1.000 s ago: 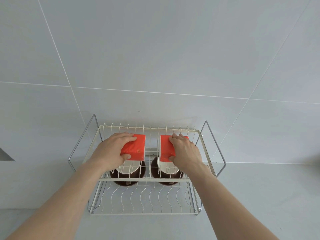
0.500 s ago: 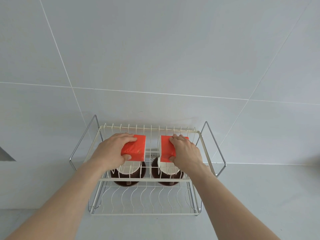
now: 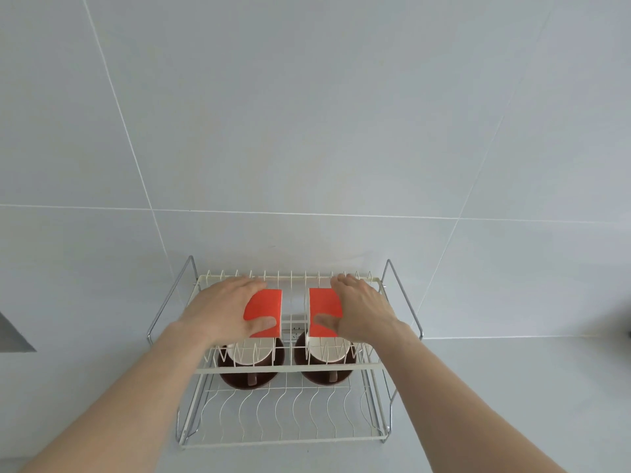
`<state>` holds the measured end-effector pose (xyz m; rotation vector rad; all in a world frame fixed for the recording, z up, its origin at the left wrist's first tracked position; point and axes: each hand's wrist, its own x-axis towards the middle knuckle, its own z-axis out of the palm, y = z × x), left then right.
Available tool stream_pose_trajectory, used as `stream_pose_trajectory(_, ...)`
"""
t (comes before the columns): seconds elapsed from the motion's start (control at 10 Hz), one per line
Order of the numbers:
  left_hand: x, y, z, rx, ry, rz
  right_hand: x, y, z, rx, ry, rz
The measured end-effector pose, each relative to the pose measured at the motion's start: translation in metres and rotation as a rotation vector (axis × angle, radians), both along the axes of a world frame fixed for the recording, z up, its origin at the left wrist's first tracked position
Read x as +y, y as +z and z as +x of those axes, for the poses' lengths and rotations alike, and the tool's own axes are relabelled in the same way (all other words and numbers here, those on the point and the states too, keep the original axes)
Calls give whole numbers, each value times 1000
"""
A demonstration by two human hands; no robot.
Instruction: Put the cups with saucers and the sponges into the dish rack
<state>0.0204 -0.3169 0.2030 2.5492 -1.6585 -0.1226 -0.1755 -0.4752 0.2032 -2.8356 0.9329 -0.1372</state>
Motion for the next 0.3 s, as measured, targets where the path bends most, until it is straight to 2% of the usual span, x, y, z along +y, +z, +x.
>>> stream_pose_trajectory(0.3, 19, 30, -26, -112, 65, -33, 9, 27, -32, 2, -54, -55)
